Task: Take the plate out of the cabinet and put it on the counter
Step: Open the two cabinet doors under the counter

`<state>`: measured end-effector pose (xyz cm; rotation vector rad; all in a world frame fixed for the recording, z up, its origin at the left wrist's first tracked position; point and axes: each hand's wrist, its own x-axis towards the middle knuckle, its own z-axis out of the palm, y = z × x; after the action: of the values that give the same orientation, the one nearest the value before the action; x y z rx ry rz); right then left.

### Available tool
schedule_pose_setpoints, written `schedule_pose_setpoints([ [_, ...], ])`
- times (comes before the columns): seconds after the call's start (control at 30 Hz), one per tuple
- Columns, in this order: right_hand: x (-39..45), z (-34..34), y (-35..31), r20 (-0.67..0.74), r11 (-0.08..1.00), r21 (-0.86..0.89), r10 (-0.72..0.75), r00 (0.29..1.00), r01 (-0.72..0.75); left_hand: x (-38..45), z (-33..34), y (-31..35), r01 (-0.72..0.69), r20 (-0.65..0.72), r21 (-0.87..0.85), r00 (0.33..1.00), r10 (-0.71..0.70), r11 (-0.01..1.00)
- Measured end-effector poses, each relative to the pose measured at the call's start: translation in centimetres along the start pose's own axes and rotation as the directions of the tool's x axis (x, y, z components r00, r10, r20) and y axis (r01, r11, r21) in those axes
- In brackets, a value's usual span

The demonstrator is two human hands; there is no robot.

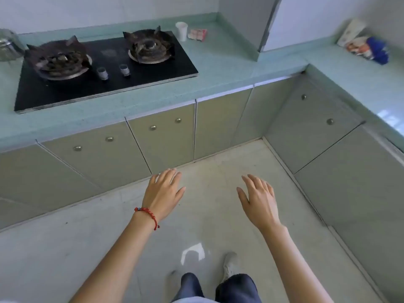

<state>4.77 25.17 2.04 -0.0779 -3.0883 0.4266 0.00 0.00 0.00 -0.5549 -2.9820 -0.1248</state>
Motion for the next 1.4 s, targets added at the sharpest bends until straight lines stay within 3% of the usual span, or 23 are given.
schedule_pose_setpoints([
  [0.27,-1.3,-2.0,9.2,-0.057,0.985,0.025,0.173,0.983,-0.172,5.3,0.8,8.7,-0.135,-0.025,0.002,0.991,0.135,0.991],
  [0.73,1.5,-7.5,26.4,-0.019,0.973,0.034,0.23,0.973,-0.229,14.9,2.9,24.8,-0.154,0.05,-0.001,0.987,0.154,0.988],
  [1.1,8.7,-8.0,30.8,0.033,0.976,0.074,0.202,0.979,-0.204,22.4,4.7,27.1,-0.12,0.119,-0.015,0.986,0.121,0.993],
  [1.4,21.8,-8.6,34.2,0.044,0.984,0.075,0.159,0.986,-0.162,34.0,7.9,26.6,-0.06,0.18,-0.031,0.982,0.065,0.998],
])
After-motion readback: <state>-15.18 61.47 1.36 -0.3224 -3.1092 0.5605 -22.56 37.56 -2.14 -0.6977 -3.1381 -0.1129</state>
